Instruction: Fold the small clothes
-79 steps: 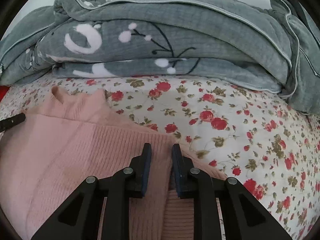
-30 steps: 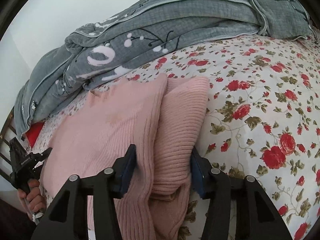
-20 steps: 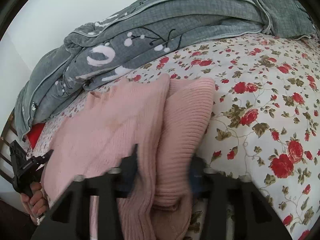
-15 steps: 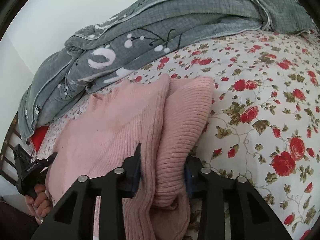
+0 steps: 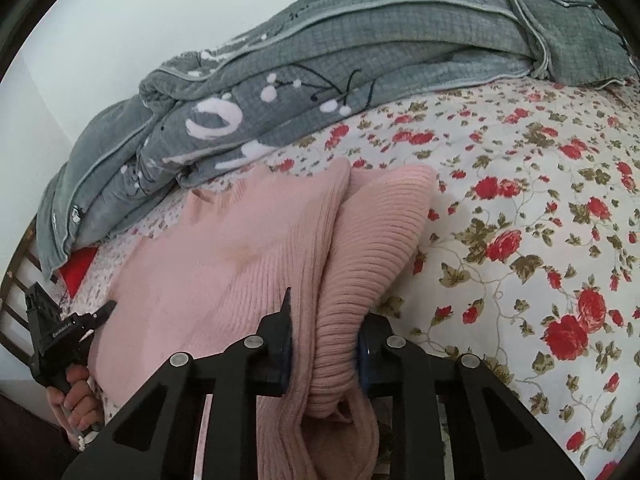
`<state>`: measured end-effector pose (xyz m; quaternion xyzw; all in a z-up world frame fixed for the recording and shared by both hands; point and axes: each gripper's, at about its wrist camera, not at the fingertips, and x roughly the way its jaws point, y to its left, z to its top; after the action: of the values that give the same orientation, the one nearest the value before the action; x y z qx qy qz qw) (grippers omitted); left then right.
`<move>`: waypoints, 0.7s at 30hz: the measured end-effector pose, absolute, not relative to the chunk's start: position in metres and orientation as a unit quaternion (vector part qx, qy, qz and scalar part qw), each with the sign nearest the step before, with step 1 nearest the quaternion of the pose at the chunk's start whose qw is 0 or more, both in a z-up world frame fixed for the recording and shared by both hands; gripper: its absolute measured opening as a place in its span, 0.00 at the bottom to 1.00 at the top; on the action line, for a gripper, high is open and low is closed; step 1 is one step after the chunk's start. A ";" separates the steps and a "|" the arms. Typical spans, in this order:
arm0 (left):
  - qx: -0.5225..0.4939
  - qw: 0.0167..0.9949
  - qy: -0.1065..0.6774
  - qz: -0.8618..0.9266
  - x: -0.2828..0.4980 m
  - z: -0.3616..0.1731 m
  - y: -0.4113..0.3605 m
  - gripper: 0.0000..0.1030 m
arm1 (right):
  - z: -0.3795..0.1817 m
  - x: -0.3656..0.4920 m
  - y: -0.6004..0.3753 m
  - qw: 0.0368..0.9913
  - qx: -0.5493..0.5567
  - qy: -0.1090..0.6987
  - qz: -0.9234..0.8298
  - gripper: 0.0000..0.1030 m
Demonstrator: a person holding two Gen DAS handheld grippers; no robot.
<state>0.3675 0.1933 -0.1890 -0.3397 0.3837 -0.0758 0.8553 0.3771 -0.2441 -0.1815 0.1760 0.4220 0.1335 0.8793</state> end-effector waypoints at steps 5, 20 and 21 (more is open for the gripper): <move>-0.346 0.856 0.375 -0.079 0.352 -0.178 0.185 0.21 | -0.169 0.369 -0.248 0.883 0.173 0.413 0.144 0.22; -0.260 0.871 0.406 -0.097 0.260 -0.168 0.132 0.29 | -0.143 0.269 -0.306 0.894 0.163 0.391 0.146 0.25; -0.253 0.871 0.410 -0.093 0.264 -0.170 0.132 0.31 | -0.151 0.269 -0.304 0.896 0.149 0.395 0.136 0.25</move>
<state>0.2639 0.1316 -0.1700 -0.2528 0.4104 -0.0930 0.8712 0.2691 -0.3039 -0.1510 0.1489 0.3945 0.1359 0.8965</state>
